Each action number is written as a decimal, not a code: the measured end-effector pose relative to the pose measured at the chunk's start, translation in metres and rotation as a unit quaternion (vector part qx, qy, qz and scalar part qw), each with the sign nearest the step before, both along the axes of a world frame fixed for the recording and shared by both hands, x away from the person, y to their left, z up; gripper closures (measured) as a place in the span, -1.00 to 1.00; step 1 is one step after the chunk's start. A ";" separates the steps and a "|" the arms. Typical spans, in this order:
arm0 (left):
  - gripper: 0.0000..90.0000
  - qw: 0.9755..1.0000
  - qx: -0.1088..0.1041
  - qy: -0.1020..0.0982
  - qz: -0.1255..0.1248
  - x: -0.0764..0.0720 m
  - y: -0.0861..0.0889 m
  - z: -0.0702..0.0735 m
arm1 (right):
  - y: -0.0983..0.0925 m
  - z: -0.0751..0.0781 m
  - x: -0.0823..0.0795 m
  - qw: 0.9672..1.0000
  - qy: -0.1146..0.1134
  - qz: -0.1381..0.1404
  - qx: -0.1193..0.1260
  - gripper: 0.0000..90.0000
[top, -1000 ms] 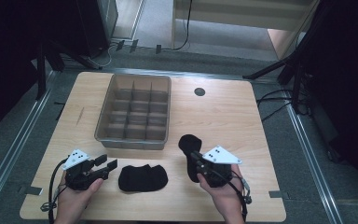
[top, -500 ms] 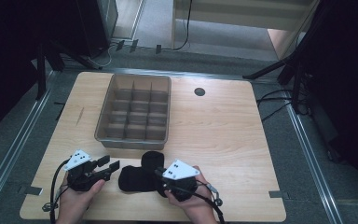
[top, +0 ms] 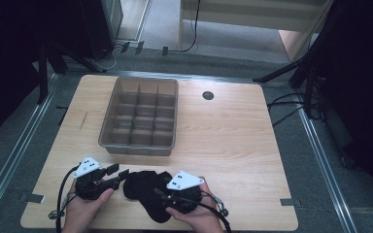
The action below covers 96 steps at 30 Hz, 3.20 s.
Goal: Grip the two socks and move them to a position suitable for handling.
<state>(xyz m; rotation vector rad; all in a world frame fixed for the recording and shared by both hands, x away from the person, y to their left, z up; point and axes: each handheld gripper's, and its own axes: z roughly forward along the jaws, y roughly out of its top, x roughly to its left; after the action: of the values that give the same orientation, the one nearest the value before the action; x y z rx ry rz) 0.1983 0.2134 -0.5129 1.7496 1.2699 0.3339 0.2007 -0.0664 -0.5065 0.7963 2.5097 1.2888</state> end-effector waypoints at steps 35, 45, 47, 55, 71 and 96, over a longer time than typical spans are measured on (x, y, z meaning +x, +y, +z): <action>0.94 0.996 0.040 0.013 -0.083 0.021 -0.041 -0.014 | -0.028 -0.033 -0.029 0.995 0.087 -0.049 -0.026 0.93; 0.94 0.997 0.000 -0.005 -0.082 0.011 -0.029 0.003 | -0.044 -0.009 -0.021 0.996 0.058 -0.069 -0.007 0.94; 0.93 0.997 -0.020 -0.001 -0.079 0.009 -0.024 0.004 | -0.051 0.001 -0.011 0.996 0.047 -0.076 -0.003 0.94; 0.92 0.998 -0.037 -0.014 -0.047 -0.007 -0.008 0.003 | -0.047 0.014 0.007 0.998 0.029 -0.064 -0.001 0.94; 0.86 0.999 -0.038 0.011 -0.007 -0.030 0.009 -0.009 | -0.020 0.008 0.044 0.998 0.018 -0.024 -0.049 0.83; 0.75 0.999 0.021 0.029 -0.007 -0.015 0.001 -0.012 | -0.001 -0.029 0.033 0.994 0.094 -0.059 -0.008 0.93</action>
<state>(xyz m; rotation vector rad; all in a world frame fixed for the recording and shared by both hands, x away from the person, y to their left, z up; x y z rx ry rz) 0.1836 0.2148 -0.5249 1.8136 1.2997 0.3065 0.2339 -0.0679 -0.5356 1.0917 2.5651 1.2035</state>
